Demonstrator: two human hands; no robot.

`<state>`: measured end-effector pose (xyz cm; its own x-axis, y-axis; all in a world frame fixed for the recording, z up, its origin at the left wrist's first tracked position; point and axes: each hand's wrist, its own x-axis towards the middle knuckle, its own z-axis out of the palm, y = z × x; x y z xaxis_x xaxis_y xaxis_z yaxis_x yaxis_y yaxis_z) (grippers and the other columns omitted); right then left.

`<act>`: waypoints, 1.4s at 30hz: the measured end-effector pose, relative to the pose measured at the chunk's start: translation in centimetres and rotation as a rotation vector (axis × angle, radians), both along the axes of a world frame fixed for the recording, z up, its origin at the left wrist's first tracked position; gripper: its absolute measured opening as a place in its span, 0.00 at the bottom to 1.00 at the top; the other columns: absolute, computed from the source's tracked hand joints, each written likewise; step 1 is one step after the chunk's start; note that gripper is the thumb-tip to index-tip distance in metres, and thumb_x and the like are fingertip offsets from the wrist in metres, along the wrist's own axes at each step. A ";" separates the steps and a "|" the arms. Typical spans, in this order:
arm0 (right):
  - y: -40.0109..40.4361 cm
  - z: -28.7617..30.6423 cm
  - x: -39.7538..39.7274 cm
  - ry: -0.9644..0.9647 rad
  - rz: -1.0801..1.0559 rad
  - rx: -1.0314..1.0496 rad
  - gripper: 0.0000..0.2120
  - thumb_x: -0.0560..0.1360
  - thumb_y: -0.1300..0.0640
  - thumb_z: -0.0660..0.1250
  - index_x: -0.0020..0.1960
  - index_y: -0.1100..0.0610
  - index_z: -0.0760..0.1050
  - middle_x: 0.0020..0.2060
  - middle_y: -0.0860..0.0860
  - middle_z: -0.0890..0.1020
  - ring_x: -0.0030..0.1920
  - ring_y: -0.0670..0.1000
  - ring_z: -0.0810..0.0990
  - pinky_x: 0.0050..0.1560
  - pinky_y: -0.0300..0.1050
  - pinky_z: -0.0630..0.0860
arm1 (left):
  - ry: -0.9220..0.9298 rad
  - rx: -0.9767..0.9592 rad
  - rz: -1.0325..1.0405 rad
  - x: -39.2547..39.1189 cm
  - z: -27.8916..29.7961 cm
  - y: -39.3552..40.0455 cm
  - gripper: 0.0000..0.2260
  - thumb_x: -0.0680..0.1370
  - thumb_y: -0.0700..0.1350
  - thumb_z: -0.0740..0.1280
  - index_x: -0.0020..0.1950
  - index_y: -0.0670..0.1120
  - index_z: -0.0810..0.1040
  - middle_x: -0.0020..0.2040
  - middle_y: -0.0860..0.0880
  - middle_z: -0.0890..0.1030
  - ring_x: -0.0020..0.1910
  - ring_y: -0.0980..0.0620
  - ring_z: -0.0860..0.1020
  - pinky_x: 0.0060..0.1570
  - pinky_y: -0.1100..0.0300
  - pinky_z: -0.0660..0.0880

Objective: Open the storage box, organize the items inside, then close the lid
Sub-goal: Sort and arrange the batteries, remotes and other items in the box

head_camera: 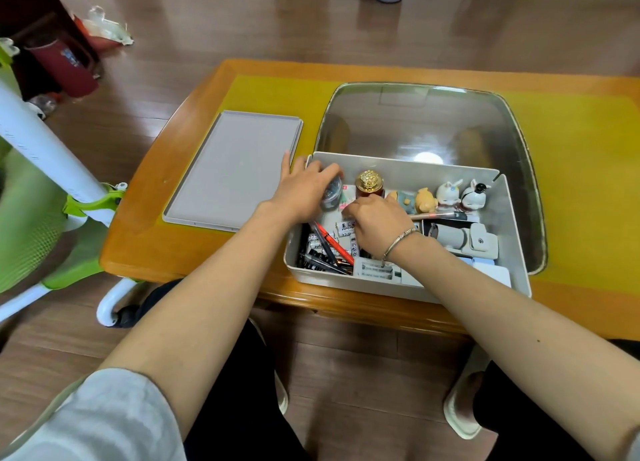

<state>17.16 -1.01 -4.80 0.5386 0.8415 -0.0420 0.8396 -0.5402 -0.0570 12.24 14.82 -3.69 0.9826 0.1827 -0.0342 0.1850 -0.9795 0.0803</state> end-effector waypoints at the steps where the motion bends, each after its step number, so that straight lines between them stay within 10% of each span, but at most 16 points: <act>1: 0.0 0.0 0.1 0.004 -0.004 0.006 0.17 0.74 0.62 0.58 0.61 0.53 0.74 0.55 0.51 0.79 0.58 0.54 0.74 0.55 0.51 0.68 | -0.010 -0.023 0.001 0.0 0.0 0.0 0.30 0.70 0.34 0.65 0.68 0.53 0.65 0.65 0.42 0.70 0.70 0.37 0.60 0.72 0.39 0.41; 12: -0.1 -0.7 0.2 0.035 -0.054 0.021 0.15 0.75 0.59 0.59 0.60 0.53 0.74 0.53 0.51 0.79 0.57 0.54 0.72 0.57 0.53 0.65 | -0.033 0.025 0.015 0.3 -0.2 0.4 0.30 0.70 0.39 0.69 0.69 0.53 0.66 0.64 0.43 0.68 0.67 0.39 0.62 0.72 0.42 0.53; 29: 1.2 -0.6 -0.9 -0.047 -0.043 -0.092 0.18 0.75 0.53 0.59 0.64 0.53 0.70 0.59 0.50 0.76 0.61 0.54 0.68 0.57 0.54 0.62 | -0.036 0.156 0.044 0.2 -1.2 -0.5 0.22 0.77 0.60 0.63 0.67 0.51 0.67 0.66 0.45 0.73 0.70 0.40 0.62 0.70 0.34 0.45; 42: 2.0 -1.6 -1.1 -0.124 -0.053 -0.165 0.17 0.75 0.53 0.60 0.62 0.55 0.71 0.59 0.52 0.75 0.62 0.55 0.69 0.60 0.57 0.61 | -0.038 0.195 0.098 0.6 -0.7 -1.7 0.20 0.74 0.48 0.68 0.63 0.50 0.67 0.60 0.39 0.72 0.65 0.36 0.65 0.70 0.31 0.42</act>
<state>16.09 0.94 -6.41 0.5917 0.7989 -0.1076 0.8047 -0.5774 0.1378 12.79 13.17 -4.39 0.9597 0.2771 0.0476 0.2806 -0.9546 -0.1001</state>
